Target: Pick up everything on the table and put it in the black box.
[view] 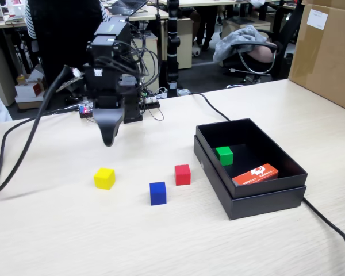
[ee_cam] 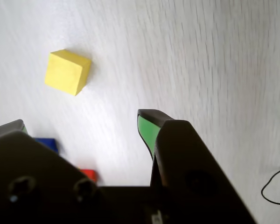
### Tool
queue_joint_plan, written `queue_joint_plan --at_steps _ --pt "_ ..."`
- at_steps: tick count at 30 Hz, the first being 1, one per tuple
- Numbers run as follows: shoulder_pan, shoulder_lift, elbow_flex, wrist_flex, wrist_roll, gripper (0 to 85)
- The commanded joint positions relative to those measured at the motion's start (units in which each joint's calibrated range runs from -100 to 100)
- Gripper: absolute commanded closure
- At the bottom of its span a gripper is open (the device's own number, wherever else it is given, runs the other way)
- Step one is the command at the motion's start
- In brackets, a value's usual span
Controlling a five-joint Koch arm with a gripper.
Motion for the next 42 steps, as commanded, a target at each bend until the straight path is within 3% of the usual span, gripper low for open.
queue_joint_plan --at_steps 1,16,33,42 --pt "-0.8 4.2 3.8 2.1 0.3 37.5" --pt "-3.4 33.8 22.1 2.5 1.1 37.6" --pt "-2.1 38.9 22.2 2.5 1.6 40.7" --pt "-1.9 40.3 23.1 2.5 0.9 51.6"
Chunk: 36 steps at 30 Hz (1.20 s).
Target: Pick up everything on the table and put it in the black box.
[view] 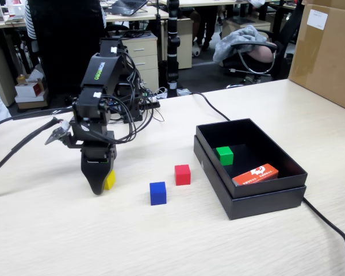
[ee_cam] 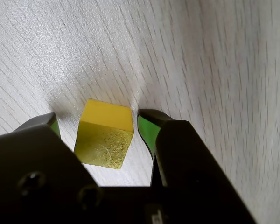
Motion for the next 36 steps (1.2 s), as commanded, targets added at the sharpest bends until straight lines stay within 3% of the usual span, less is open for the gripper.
queue_joint_plan --at_steps 1,3,4,9,15,20,23,28,36 --pt "0.3 -0.7 3.9 0.4 -0.3 56.8" --pt "0.3 -0.7 4.7 0.9 -0.3 69.4" --pt "0.2 -1.0 4.8 3.1 -0.6 84.6" --pt "0.2 -4.2 4.1 3.1 -1.0 84.6" --pt "3.0 -28.3 -1.3 2.1 -1.6 84.6" --pt "9.0 -45.1 -4.2 -1.1 -1.5 84.7" --pt "15.2 -54.7 -7.5 -1.2 -1.6 84.7" --pt "23.1 -56.2 -6.3 -1.5 -0.4 84.7" --pt "27.7 -38.0 9.4 -4.4 1.4 84.7"
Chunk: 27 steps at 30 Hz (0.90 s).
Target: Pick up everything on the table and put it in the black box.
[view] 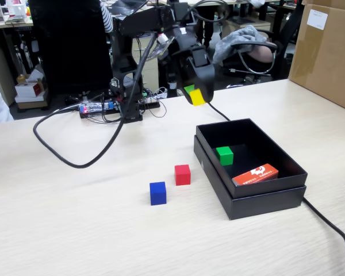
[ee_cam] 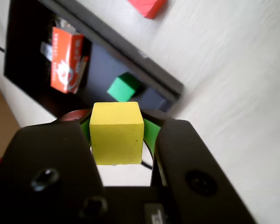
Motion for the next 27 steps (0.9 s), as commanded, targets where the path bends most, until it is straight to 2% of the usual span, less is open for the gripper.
queue_joint_plan --at_steps 1,11,27 --pt "1.0 7.1 8.6 -0.6 0.8 84.6" --pt "4.3 38.9 24.8 -1.7 4.4 84.6" --pt "4.9 48.9 26.8 -1.7 5.7 84.6"
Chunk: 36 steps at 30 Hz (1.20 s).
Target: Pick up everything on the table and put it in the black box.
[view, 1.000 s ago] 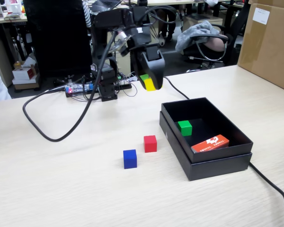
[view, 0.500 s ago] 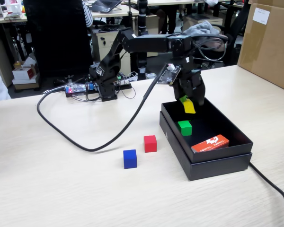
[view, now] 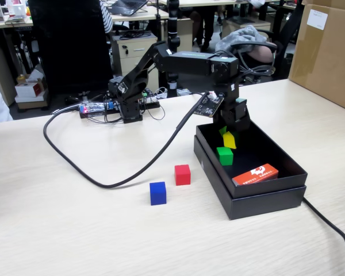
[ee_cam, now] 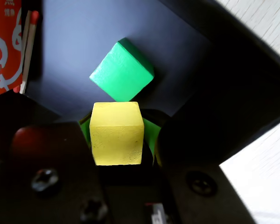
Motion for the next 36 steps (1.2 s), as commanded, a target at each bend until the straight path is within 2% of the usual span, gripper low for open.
queue_joint_plan --at_steps 1,15,16,17,20,22,24,26,32,36 --pt "0.8 -0.8 4.5 -0.1 0.3 84.6" --pt "0.9 2.0 1.1 -0.1 1.1 83.7" --pt "0.8 2.0 -0.7 -0.2 1.1 72.2" --pt "0.7 2.0 -1.4 -0.2 1.1 70.6" --pt "0.5 1.0 -3.9 -0.2 1.6 53.3" --pt "0.4 -0.6 -4.5 -0.2 1.6 46.0" --pt "0.1 -3.5 -4.6 -0.2 1.5 45.8" --pt "-0.3 -8.0 -4.5 -0.1 1.3 37.8" --pt "-2.7 -28.4 -8.1 -0.1 1.3 37.8" --pt "-6.0 -41.9 -13.0 0.0 1.3 37.8"
